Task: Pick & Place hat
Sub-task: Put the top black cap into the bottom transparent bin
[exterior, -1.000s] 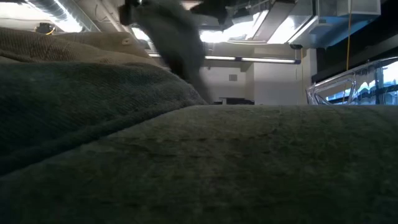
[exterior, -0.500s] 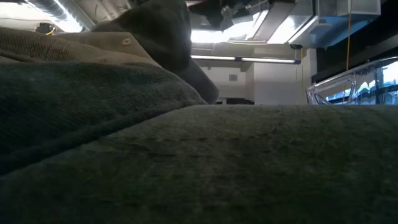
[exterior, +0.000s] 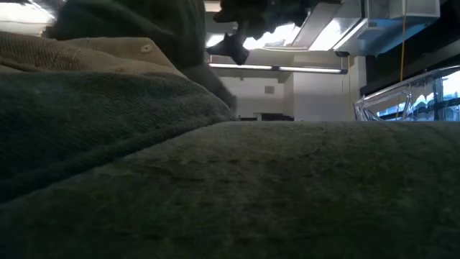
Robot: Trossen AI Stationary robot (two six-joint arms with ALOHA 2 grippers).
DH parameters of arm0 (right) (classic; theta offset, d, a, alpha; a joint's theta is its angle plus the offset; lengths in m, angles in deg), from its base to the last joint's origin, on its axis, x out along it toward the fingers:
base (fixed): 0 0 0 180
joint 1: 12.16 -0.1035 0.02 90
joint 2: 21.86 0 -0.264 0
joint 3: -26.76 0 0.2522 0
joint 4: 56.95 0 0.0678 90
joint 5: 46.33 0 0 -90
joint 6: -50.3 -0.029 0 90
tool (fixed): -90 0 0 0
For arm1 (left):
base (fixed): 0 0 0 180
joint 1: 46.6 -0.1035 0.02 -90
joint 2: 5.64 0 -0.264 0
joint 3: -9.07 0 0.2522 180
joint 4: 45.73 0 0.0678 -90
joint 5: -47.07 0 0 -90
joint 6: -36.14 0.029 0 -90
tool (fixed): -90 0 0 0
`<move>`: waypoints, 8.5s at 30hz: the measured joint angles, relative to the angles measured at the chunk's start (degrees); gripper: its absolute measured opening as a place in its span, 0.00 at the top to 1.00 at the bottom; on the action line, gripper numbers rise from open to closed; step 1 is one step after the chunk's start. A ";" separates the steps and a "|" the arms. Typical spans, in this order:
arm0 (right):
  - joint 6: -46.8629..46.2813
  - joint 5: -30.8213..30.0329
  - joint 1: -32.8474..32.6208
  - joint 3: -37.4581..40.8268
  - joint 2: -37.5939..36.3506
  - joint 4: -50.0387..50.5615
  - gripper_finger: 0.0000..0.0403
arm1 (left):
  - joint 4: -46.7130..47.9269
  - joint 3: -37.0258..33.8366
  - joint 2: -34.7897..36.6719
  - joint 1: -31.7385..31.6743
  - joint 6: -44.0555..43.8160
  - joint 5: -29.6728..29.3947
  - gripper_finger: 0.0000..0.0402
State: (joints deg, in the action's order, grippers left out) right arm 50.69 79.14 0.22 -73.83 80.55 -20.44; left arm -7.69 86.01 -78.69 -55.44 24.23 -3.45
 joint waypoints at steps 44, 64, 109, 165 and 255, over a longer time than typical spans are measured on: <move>-9.10 29.90 0.15 0.00 6.73 3.96 0.19 | -0.06 5.56 0.24 -1.31 8.25 9.57 0.99; -4.59 24.28 -0.63 0.00 6.52 5.34 0.96 | -0.21 5.51 0.24 -2.33 8.21 7.89 0.98; -1.16 -6.91 -0.65 0.00 -25.86 -1.46 0.96 | -61.41 -16.09 1.83 -9.91 1.53 -10.94 0.97; 0.17 -2.60 -2.32 -2.89 -24.46 -3.32 0.96 | -63.90 -16.09 1.09 -9.27 -0.89 -11.41 0.62; -2.70 -1.88 -3.85 -2.80 -21.12 -6.72 0.96 | -72.12 -16.04 1.09 -7.96 -2.42 -0.71 0.64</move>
State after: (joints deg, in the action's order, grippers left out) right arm 47.99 77.26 -3.63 -76.63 59.43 -27.16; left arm -79.81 69.96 -77.60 -63.39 21.81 -4.16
